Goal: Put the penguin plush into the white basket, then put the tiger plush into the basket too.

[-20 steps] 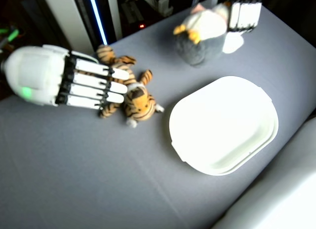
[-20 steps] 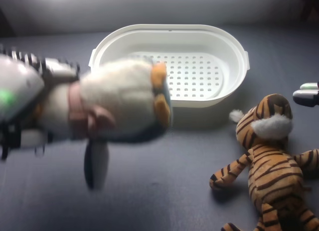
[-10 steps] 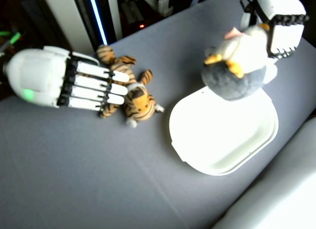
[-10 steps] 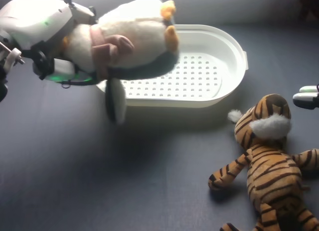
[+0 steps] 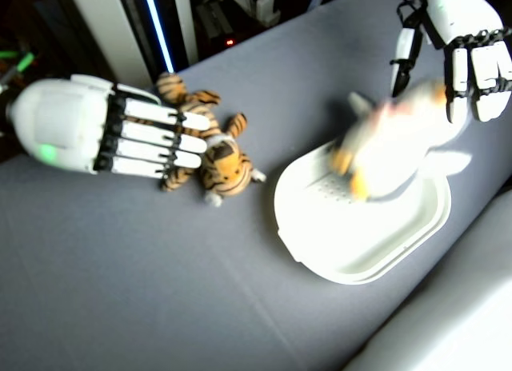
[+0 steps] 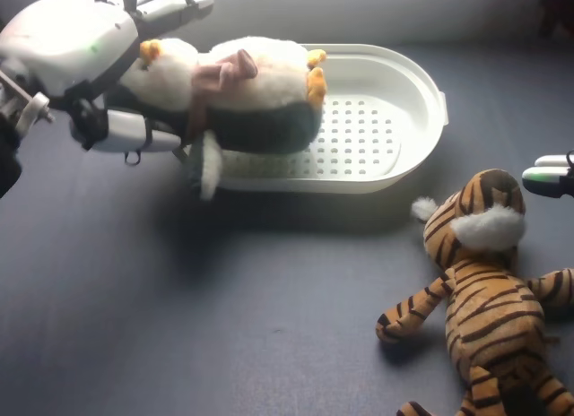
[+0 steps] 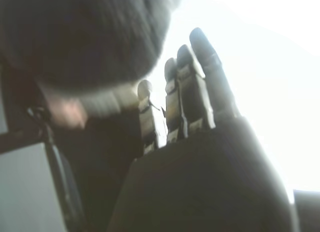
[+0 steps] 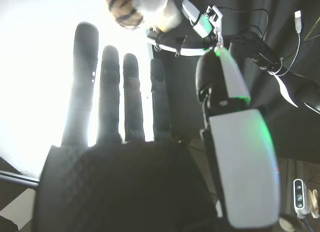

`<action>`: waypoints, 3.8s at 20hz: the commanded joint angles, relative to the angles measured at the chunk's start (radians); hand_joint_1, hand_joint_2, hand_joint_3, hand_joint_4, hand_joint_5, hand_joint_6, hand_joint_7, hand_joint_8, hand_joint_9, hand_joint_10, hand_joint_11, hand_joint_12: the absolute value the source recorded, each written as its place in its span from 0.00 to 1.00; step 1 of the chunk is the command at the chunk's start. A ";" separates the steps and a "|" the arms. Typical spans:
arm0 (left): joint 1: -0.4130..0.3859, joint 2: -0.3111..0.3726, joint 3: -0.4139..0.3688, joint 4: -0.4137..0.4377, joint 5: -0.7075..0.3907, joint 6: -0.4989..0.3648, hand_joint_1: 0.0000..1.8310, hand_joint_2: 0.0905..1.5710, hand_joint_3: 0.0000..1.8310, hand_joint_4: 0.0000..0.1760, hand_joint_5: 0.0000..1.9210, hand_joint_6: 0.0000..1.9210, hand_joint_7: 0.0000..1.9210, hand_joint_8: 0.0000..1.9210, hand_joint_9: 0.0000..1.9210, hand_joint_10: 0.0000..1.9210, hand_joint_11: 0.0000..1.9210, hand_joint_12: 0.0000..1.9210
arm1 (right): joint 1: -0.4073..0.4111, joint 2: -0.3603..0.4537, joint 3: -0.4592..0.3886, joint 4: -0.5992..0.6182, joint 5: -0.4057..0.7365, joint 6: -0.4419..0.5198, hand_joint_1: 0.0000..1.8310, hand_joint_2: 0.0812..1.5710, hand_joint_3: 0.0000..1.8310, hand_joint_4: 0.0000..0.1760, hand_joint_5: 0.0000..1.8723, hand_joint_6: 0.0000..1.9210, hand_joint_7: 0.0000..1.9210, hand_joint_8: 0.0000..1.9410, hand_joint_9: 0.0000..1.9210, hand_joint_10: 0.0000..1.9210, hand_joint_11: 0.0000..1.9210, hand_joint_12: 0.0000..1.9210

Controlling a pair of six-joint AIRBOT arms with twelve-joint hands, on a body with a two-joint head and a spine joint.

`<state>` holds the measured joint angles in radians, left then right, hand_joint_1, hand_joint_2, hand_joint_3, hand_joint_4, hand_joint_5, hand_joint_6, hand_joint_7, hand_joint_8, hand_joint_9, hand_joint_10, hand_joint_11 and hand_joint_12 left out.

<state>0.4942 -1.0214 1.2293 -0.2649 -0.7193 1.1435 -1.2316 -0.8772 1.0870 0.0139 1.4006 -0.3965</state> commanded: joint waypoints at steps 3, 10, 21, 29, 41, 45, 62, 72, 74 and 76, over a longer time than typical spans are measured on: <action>0.054 0.077 -0.081 0.034 -0.261 -0.001 0.52 0.55 0.00 1.00 0.08 0.00 0.10 0.00 0.10 0.00 0.00 0.28 | 0.011 0.015 -0.005 -0.015 0.140 0.023 0.45 0.75 0.00 0.18 0.22 0.01 0.18 0.00 0.19 0.00 0.23 0.00; 0.300 0.258 -0.315 0.142 -0.573 -0.071 0.45 0.54 0.00 0.68 0.07 0.00 0.07 0.00 0.04 0.00 0.00 0.07 | 0.061 0.041 -0.036 -0.175 0.106 0.041 0.50 0.71 0.00 0.72 0.20 0.00 0.16 0.00 0.17 0.00 0.22 0.01; 0.430 0.293 -0.367 0.123 -0.703 -0.107 0.45 0.54 0.00 0.57 0.05 0.00 0.02 0.00 0.00 0.00 0.00 0.00 | 0.142 -0.062 0.045 -0.244 -0.212 0.041 0.59 0.68 0.00 0.38 0.21 0.01 0.17 0.00 0.19 0.00 0.24 0.01; 0.449 0.290 -0.370 0.114 -0.719 -0.115 0.44 0.54 0.00 0.62 0.05 0.00 0.03 0.00 0.01 0.00 0.00 0.00 | 0.207 -0.134 0.093 -0.262 -0.371 -0.029 0.66 0.79 0.00 0.00 0.43 0.54 0.36 0.86 0.35 0.83 0.34 0.90; 0.485 0.287 -0.377 0.096 -0.750 -0.128 0.48 0.52 0.00 0.69 0.07 0.00 0.06 0.00 0.03 0.00 0.01 0.01 | 0.334 -0.014 0.060 -0.084 -0.030 -0.176 0.66 0.73 0.00 0.00 0.50 0.52 0.43 0.66 0.46 0.38 0.37 0.59; 0.491 0.283 -0.374 0.090 -0.747 -0.129 0.47 0.52 0.00 0.64 0.07 0.00 0.05 0.00 0.03 0.00 0.02 0.02 | 0.567 -0.156 0.216 -0.090 -0.215 -0.183 0.74 0.66 0.00 0.00 0.60 0.34 0.56 0.41 0.53 0.56 0.43 0.58; 0.475 0.247 -0.348 0.107 -0.723 -0.158 0.49 0.51 0.00 0.47 0.09 0.00 0.07 0.00 0.05 0.00 0.03 0.04 | 0.801 -0.389 0.417 -0.181 -0.599 -0.178 0.27 0.61 0.00 0.79 0.03 0.00 0.07 0.00 0.07 0.00 0.00 0.18; 0.523 0.253 -0.370 0.090 -0.795 -0.171 0.48 0.52 0.00 0.54 0.08 0.00 0.06 0.00 0.03 0.00 0.00 0.04 | 0.477 -0.159 0.196 -0.098 -0.150 -0.038 0.26 0.66 0.01 0.83 0.01 0.00 0.03 0.00 0.01 0.00 0.00 0.00; 0.537 0.257 -0.378 0.081 -0.821 -0.173 0.46 0.52 0.00 0.63 0.07 0.00 0.05 0.00 0.03 0.00 0.00 0.00 | 0.388 -0.113 0.135 -0.070 -0.054 -0.038 0.29 0.68 0.01 0.70 0.01 0.00 0.01 0.00 0.00 0.00 0.00 0.00; 0.550 0.256 -0.380 0.074 -0.840 -0.181 0.46 0.53 0.00 0.63 0.06 0.00 0.05 0.00 0.02 0.00 0.00 0.00 | 0.299 -0.084 0.085 -0.036 0.037 -0.038 0.26 0.66 0.00 0.82 0.02 0.00 0.02 0.01 0.00 0.00 0.00 0.00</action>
<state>1.0534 -0.7696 0.8501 -0.1917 -1.4258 0.9661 -0.9592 -0.9649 1.1633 -0.0624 1.2938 -0.4427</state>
